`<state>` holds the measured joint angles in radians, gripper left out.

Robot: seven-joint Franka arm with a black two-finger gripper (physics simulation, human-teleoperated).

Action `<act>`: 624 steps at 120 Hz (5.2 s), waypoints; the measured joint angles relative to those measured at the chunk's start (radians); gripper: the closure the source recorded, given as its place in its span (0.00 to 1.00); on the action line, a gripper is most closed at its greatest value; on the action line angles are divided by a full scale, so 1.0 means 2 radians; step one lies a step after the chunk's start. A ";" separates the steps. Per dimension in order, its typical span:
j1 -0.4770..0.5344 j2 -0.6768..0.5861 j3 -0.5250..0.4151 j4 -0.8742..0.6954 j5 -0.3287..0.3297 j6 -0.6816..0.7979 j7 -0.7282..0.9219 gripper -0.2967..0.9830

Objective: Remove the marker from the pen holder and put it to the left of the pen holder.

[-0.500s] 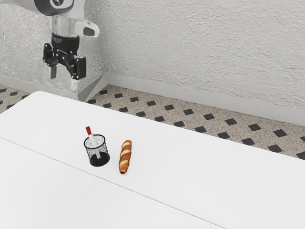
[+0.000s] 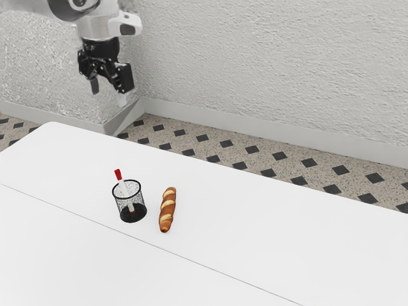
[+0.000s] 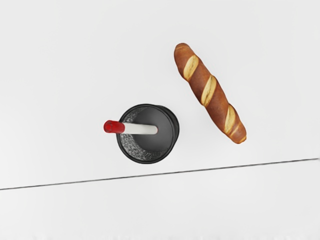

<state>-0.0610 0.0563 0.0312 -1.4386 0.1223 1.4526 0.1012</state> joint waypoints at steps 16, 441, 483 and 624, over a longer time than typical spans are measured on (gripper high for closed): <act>0.028 0.063 0.000 -0.025 -0.012 -0.004 -0.011 0.23; 0.167 0.181 0.021 -0.026 -0.153 0.102 -0.208 0.85; 0.187 0.206 0.022 -0.016 -0.155 0.100 -0.205 0.85; 0.184 0.269 0.020 0.005 -0.028 0.014 -0.231 0.75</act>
<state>0.3069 0.5938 0.0711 -1.4292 0.0667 1.4811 -0.3612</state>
